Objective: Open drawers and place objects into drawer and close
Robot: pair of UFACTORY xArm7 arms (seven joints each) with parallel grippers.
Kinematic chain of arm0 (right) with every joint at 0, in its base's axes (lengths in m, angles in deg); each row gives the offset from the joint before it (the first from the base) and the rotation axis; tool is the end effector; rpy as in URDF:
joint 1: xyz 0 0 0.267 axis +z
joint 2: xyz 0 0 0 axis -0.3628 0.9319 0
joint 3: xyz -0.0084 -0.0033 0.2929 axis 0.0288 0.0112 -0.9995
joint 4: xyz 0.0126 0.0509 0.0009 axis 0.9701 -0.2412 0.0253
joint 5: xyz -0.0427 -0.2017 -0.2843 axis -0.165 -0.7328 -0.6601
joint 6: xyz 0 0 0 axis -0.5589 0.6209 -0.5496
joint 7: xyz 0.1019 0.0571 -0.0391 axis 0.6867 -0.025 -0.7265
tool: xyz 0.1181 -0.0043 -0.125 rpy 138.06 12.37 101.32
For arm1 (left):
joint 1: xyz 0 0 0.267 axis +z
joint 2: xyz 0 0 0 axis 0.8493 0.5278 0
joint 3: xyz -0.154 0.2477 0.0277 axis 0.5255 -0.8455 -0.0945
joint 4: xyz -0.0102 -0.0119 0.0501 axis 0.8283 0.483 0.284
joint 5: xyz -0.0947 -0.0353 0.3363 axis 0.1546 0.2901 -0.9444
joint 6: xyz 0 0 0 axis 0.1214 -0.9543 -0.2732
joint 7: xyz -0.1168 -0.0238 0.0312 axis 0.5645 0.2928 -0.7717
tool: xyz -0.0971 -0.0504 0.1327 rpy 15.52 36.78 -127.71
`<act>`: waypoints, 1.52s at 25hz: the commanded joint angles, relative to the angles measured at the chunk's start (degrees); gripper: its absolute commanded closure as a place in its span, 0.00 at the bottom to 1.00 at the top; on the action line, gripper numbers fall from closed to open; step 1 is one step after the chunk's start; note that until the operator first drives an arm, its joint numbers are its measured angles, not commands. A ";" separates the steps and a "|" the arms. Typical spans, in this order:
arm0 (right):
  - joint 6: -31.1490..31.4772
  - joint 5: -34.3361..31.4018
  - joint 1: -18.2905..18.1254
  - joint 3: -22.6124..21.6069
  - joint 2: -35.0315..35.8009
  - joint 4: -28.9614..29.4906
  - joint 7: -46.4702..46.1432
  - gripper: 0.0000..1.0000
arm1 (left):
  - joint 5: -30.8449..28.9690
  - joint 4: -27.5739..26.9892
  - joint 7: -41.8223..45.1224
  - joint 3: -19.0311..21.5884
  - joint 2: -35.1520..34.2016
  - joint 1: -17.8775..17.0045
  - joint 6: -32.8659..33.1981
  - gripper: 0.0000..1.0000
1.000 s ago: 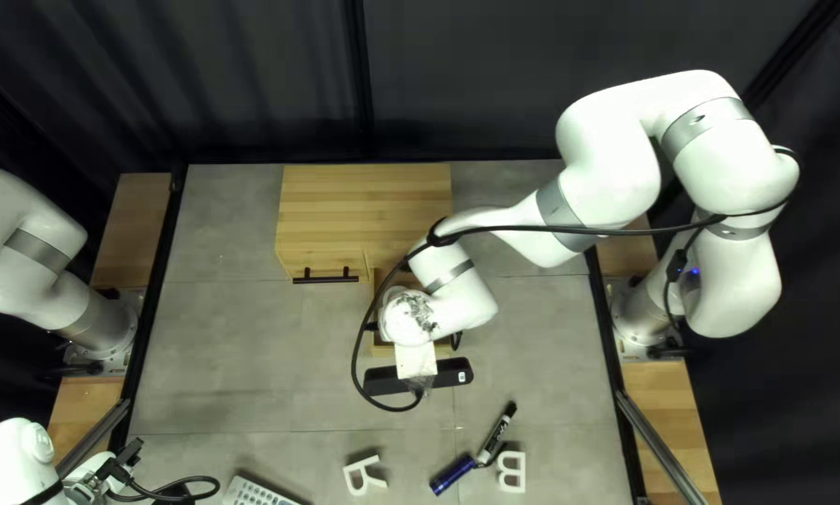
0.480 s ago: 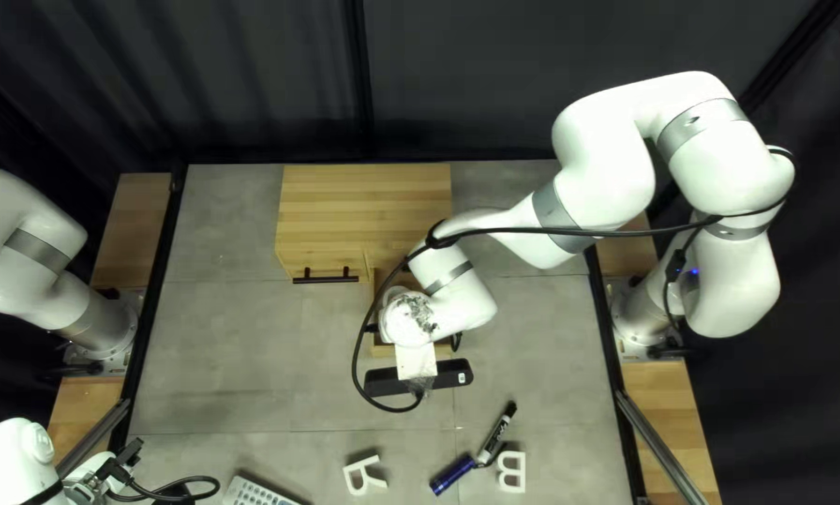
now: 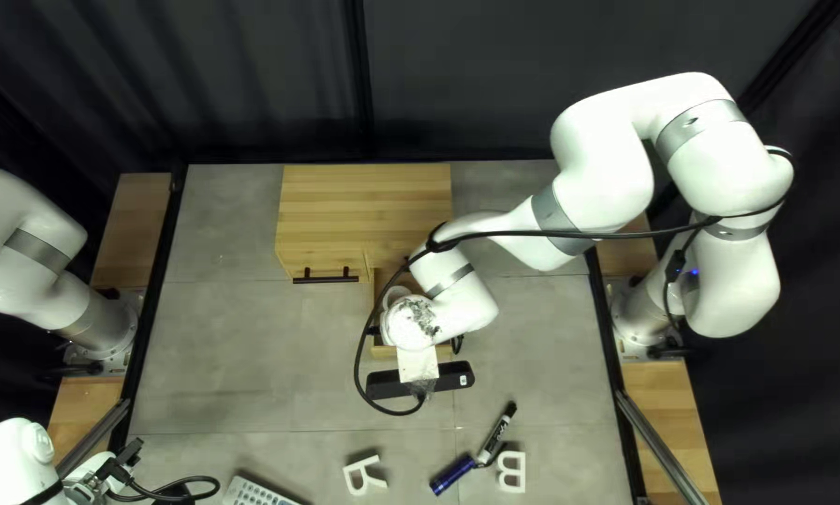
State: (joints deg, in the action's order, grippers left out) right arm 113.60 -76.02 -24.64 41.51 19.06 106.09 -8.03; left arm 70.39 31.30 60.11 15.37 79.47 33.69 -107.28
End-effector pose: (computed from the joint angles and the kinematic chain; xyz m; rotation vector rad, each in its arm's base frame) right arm 0.4759 0.0192 0.0498 1.9530 2.1473 -0.3271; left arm 0.1631 -0.2876 0.1744 -2.7484 0.9616 0.5265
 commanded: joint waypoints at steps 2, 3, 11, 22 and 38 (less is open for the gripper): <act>-0.16 -0.18 -0.06 0.14 0.14 0.02 0.11 0.00 | 0.00 0.00 0.00 0.00 0.00 0.00 0.00 0.00; -0.22 -0.24 -0.06 0.17 0.15 -0.03 0.17 0.00 | 0.00 0.00 0.00 0.00 0.00 0.00 0.00 0.00; -0.79 -1.07 0.06 0.50 0.22 -0.56 1.18 0.00 | 0.00 0.00 0.00 0.00 0.00 0.00 0.00 0.00; -1.11 -1.88 0.14 0.78 -0.06 -1.34 1.87 0.00 | 0.00 0.00 0.00 0.00 0.00 0.00 0.00 0.00; -1.23 -2.33 0.31 0.94 0.94 -0.90 2.13 0.00 | 0.00 0.00 0.00 0.00 0.00 0.00 0.00 0.00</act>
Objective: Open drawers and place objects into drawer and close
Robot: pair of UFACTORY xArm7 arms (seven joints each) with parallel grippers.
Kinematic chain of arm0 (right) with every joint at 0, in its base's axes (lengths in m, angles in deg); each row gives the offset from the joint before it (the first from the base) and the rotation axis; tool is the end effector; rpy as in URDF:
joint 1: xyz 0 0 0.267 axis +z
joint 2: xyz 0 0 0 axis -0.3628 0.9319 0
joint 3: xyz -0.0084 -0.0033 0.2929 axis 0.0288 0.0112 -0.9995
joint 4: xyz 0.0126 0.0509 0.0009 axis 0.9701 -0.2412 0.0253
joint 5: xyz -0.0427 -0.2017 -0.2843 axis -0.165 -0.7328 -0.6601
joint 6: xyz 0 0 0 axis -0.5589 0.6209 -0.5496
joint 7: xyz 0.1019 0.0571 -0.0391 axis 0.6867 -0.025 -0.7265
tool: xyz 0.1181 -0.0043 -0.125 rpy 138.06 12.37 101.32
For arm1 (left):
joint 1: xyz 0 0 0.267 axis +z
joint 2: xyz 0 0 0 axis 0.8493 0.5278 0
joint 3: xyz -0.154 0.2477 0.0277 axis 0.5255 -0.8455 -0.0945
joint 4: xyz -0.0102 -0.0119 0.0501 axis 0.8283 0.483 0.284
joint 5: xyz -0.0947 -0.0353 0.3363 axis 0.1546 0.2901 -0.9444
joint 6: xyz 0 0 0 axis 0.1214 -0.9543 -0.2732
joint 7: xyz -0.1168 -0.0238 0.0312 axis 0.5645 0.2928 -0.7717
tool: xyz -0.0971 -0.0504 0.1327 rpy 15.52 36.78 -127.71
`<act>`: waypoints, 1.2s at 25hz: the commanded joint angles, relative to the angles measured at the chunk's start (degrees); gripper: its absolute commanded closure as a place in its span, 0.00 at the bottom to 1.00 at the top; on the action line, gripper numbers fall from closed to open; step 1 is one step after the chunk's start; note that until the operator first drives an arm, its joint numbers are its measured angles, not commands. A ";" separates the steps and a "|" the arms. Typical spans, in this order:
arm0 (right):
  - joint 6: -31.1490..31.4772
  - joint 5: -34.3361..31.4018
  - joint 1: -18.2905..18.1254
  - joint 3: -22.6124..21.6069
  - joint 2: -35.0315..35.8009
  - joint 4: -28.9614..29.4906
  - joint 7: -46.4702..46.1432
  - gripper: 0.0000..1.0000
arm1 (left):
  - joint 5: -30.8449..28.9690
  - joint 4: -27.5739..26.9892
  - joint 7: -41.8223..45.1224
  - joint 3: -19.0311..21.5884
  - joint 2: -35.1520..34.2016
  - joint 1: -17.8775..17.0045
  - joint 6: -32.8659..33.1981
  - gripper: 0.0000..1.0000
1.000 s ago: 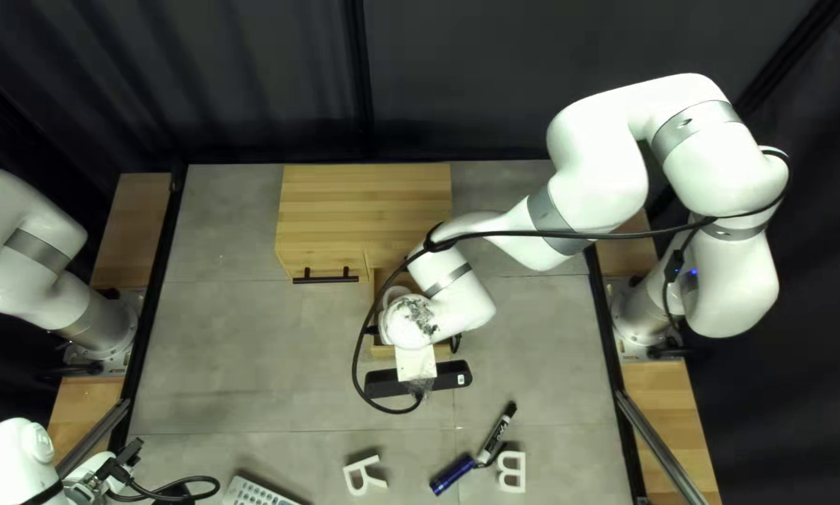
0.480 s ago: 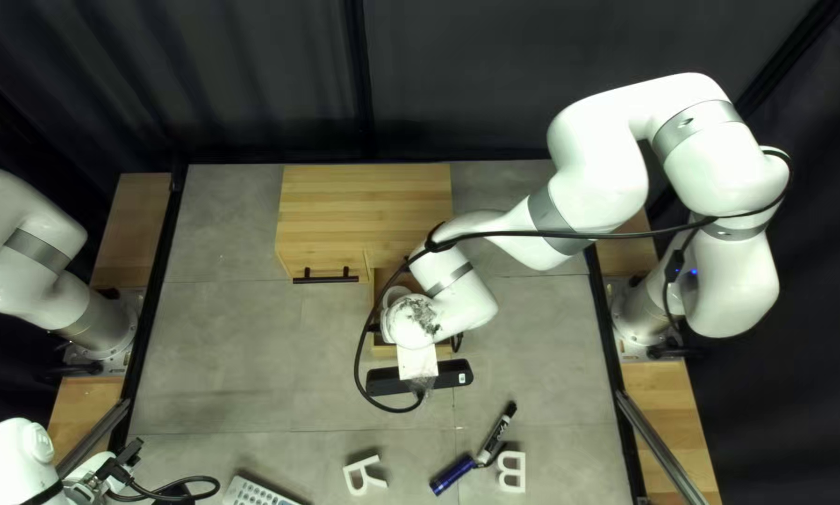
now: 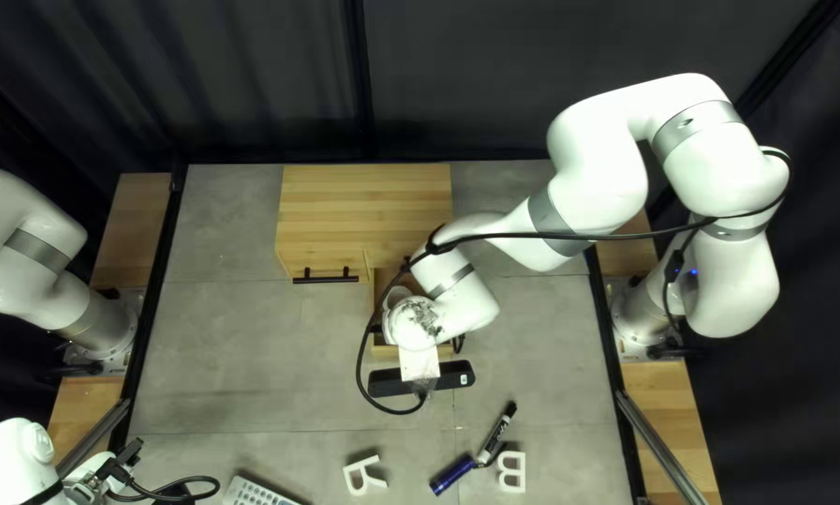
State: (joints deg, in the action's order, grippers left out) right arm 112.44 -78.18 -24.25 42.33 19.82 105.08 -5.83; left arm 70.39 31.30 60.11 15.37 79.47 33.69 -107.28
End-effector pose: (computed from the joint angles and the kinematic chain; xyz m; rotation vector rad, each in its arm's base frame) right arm 0.4719 0.0134 0.0395 1.9508 2.1287 -0.3429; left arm 0.1631 -0.2876 0.1744 -2.7484 0.9616 0.5265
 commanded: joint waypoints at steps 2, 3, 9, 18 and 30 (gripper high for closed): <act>-0.04 -0.30 -0.15 0.24 0.18 0.16 -0.14 0.00 | 0.00 0.00 0.00 0.00 0.00 0.00 0.00 0.00; -0.02 -0.39 -0.19 0.32 0.21 0.19 -0.17 0.00 | 0.00 0.00 0.00 0.00 0.00 0.00 0.00 0.00; 0.76 -1.06 -0.17 0.81 0.19 0.37 0.34 0.00 | 0.00 0.00 0.00 0.00 0.00 0.00 0.00 0.00; 1.06 -2.50 -0.41 1.81 -0.03 0.23 1.13 0.00 | 0.00 0.00 0.00 0.00 0.00 0.00 0.00 0.00; 1.01 -3.91 -0.75 2.82 0.33 0.65 1.65 0.00 | 0.00 0.00 0.00 0.00 0.00 0.00 0.00 0.00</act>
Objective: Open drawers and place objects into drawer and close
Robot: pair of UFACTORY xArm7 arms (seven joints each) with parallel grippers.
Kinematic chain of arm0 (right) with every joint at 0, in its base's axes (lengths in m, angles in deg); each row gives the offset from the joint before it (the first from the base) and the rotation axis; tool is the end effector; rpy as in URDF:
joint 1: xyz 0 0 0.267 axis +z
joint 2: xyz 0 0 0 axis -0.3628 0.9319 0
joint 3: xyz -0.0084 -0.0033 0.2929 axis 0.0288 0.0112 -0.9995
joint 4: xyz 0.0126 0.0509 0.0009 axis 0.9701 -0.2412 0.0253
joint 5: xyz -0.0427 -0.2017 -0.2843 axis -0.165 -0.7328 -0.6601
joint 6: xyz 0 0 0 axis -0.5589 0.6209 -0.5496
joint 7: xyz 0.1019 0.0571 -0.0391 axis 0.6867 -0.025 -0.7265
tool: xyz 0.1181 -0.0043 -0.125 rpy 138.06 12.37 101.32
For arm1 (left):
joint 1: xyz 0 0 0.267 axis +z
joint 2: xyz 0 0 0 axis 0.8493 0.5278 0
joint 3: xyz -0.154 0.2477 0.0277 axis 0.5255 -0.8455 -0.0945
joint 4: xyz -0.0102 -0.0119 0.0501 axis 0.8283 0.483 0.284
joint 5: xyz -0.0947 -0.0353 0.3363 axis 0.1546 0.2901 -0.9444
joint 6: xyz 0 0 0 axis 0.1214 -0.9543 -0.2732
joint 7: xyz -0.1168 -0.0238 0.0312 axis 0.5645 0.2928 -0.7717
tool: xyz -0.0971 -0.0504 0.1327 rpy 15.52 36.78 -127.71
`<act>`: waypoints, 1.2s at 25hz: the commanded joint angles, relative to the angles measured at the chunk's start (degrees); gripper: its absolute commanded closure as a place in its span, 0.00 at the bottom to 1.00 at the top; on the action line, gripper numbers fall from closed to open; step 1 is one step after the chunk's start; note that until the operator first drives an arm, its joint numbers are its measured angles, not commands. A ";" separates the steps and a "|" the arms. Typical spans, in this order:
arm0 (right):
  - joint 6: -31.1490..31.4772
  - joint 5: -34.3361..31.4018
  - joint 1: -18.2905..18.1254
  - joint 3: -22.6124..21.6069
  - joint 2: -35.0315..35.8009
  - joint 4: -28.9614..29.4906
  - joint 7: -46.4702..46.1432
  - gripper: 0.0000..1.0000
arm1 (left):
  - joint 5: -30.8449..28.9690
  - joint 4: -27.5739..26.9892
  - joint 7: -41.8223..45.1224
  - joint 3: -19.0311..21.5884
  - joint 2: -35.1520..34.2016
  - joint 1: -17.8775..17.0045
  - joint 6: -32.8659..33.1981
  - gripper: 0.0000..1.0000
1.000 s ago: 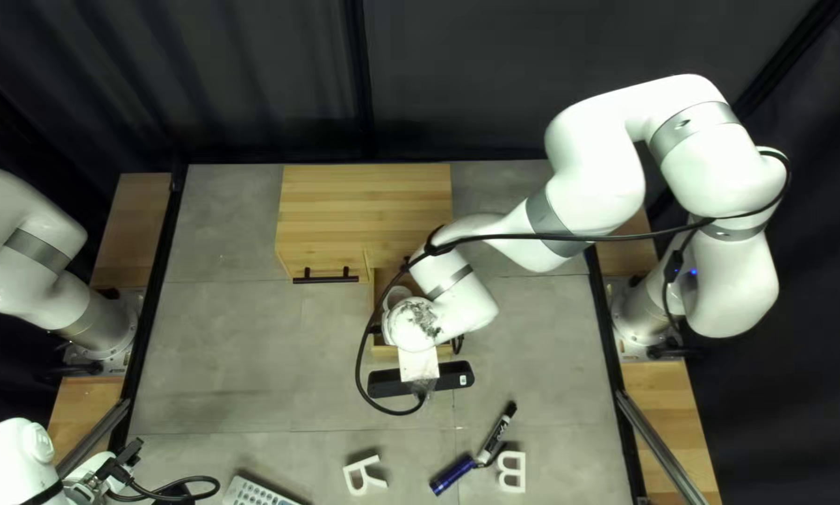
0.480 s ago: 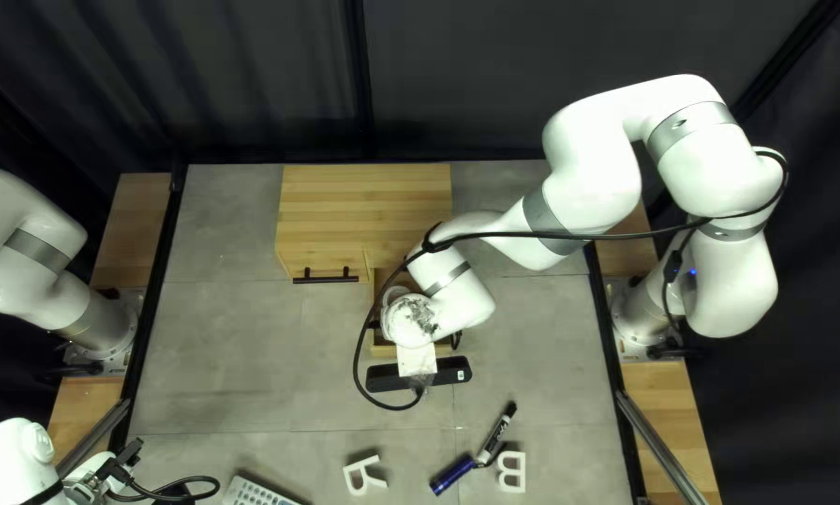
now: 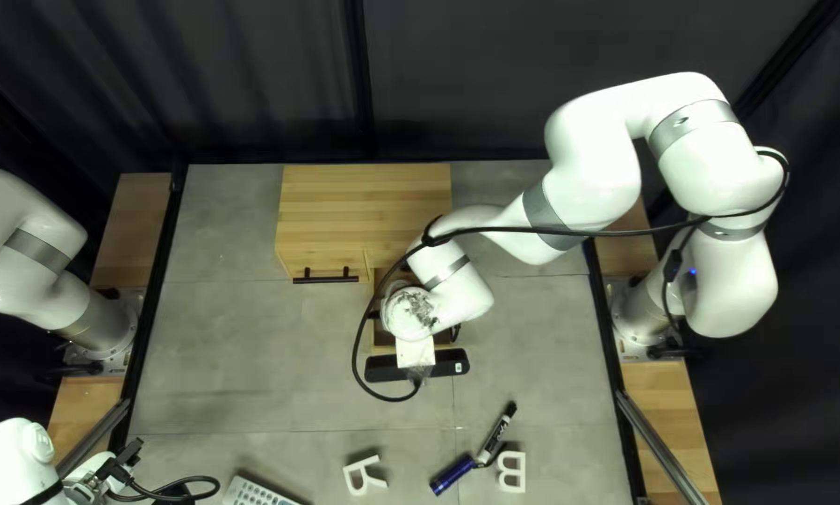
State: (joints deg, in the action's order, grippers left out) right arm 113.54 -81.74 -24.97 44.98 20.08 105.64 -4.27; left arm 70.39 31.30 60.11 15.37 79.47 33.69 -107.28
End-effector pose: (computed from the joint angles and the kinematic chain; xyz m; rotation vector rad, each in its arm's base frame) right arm 0.4756 -0.0261 0.0424 1.9594 2.0535 -0.4027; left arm 0.1631 -0.2876 0.1744 -2.7484 0.9616 0.5265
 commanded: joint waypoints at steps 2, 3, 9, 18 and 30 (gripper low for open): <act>-0.43 -0.78 -0.05 0.33 0.06 -0.13 0.27 0.00 | 0.00 0.00 0.00 0.00 0.00 0.00 0.00 0.00; -0.70 -1.09 -0.09 0.44 -0.03 -0.33 0.35 0.00 | 0.00 0.00 0.00 0.00 0.00 0.00 0.00 0.00; -1.27 -1.90 0.04 0.49 -0.89 -1.35 0.73 0.00 | 0.00 0.00 0.00 0.00 0.00 0.00 0.00 0.00; 0.37 -1.61 0.87 -0.58 -4.08 -3.50 -0.11 0.00 | 0.00 0.00 0.00 0.00 0.00 0.00 0.00 0.00; 2.27 -0.18 0.92 -0.73 -2.15 -0.92 -0.76 0.00 | 0.00 0.00 0.00 0.00 0.00 0.00 0.00 0.00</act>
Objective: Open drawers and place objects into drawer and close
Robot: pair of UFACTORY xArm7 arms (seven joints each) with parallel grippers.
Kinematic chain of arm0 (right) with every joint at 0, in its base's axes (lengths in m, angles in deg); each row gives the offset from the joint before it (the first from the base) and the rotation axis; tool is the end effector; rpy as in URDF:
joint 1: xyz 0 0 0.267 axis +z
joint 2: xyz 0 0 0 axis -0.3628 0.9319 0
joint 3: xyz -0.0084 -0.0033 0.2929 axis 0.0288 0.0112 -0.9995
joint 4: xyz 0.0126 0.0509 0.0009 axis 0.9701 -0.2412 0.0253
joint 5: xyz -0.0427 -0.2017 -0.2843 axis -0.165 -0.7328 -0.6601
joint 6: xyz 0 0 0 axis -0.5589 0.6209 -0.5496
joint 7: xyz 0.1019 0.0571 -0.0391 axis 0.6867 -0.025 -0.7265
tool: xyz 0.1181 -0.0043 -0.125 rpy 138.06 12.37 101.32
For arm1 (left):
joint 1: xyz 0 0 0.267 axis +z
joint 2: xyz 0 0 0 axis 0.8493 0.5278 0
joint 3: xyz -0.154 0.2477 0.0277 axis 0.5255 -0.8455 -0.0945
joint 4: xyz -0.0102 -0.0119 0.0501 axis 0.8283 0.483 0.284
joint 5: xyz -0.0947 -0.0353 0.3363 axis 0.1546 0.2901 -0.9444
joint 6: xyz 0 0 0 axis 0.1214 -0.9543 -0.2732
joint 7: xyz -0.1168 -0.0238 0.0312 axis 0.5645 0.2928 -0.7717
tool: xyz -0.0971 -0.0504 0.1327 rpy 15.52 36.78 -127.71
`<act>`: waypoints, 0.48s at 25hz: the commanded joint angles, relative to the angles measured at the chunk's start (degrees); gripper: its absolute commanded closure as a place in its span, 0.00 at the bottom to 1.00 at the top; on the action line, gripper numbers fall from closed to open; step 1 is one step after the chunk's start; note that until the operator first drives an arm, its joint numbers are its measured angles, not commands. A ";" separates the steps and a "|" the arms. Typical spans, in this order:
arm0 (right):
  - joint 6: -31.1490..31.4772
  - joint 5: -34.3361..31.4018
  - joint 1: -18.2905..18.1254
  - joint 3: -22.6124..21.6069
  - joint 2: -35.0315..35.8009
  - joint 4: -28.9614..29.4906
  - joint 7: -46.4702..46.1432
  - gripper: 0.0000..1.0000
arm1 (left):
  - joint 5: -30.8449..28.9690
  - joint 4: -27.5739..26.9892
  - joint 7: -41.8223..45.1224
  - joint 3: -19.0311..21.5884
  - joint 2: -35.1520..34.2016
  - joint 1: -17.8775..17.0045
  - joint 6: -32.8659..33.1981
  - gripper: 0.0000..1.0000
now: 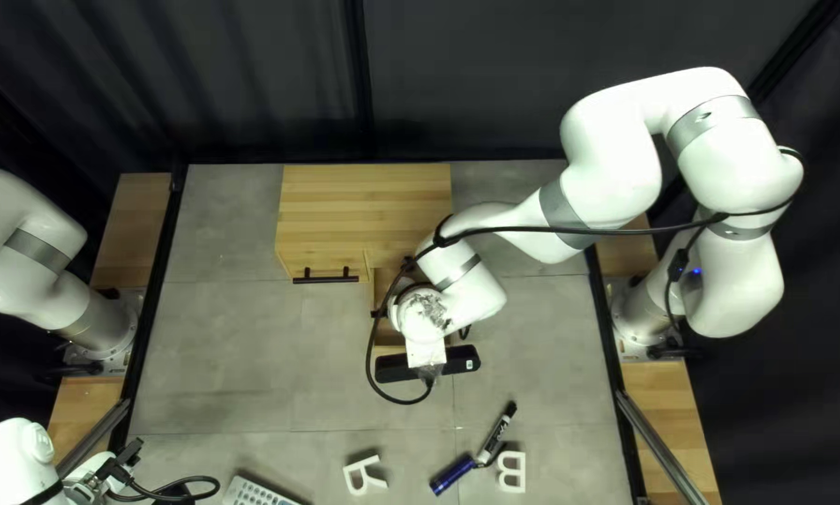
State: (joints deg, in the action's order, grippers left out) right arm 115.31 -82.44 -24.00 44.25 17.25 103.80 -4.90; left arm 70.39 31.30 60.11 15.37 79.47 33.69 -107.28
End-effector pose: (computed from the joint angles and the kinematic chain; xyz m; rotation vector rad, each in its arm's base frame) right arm 0.4658 -0.0200 0.0553 1.9006 2.0779 -0.4294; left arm 0.1631 -0.2876 0.1744 -2.7484 0.9616 0.5265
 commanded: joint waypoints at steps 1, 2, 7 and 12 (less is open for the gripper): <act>0.82 0.79 -0.04 -0.03 0.96 1.37 -0.18 0.00 | 0.00 0.00 0.00 0.00 0.00 0.00 0.00 0.00; 1.13 1.09 -0.04 -0.07 1.20 1.74 -0.28 0.00 | 0.00 0.00 0.00 0.00 0.00 0.00 0.00 0.00; 2.96 2.44 0.07 -0.30 1.97 3.22 -0.55 0.00 | 0.00 0.00 0.00 0.00 0.00 0.00 0.00 0.00; 4.73 3.47 0.36 -0.54 2.30 4.21 -0.24 0.00 | 0.00 0.00 0.00 0.00 0.00 0.00 0.00 0.00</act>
State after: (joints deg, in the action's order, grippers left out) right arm 119.41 -79.37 -23.76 43.81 19.37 107.62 -5.28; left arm 70.39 31.30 60.11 15.37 79.47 33.69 -107.28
